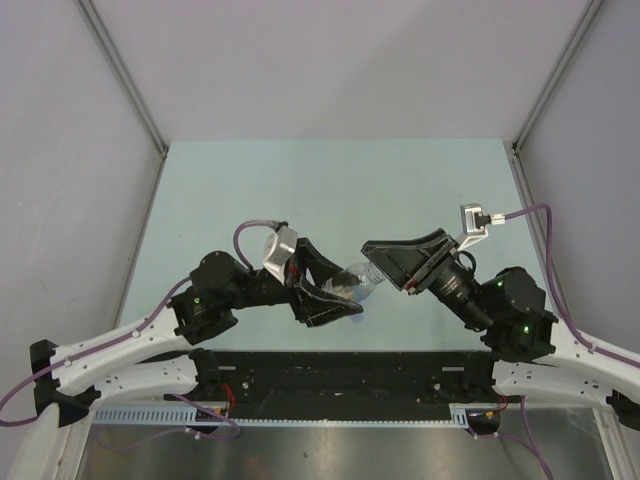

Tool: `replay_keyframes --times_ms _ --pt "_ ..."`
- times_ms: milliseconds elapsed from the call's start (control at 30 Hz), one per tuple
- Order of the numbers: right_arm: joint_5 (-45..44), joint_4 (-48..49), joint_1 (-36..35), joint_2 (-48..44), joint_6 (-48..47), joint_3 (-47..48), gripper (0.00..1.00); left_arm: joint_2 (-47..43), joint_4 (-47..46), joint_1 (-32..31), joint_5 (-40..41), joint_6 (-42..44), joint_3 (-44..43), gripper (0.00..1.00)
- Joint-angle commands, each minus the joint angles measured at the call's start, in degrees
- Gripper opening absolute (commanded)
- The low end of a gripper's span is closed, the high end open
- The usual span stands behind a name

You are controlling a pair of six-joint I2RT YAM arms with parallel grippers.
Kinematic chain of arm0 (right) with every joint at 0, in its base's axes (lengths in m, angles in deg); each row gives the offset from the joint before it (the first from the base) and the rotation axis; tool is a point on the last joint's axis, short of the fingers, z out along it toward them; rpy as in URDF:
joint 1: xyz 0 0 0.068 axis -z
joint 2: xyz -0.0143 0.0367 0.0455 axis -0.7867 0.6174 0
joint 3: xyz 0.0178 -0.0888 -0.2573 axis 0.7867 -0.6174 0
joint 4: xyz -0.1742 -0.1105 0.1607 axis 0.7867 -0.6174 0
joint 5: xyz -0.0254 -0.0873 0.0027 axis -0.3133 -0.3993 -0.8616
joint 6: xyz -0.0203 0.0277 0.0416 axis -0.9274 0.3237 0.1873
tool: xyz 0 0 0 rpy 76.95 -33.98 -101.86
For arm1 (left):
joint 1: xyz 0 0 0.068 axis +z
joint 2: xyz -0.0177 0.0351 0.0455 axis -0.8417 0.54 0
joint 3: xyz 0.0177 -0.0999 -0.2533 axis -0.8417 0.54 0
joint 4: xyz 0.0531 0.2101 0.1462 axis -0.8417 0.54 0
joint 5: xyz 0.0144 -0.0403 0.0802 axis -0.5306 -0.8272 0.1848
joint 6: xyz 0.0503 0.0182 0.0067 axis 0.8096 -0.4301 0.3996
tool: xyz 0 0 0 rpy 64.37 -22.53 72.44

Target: Sort the pills into containers

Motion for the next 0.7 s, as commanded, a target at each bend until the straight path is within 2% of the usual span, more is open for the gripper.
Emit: replay_keyframes --times_ms 0,500,667 --pt "2.3 1.7 -1.5 0.1 -0.6 2.3 0.00 -0.2 -3.4 -0.5 2.9 0.0 -2.4 0.00" --pt "1.3 1.0 -6.4 0.5 -5.0 2.7 0.00 -1.2 -3.4 -0.5 8.4 -1.6 -1.4 0.01" --pt "-1.1 -0.4 -9.4 1.7 -10.2 3.9 0.00 -0.6 -3.4 -0.4 9.1 -2.7 -1.5 0.00"
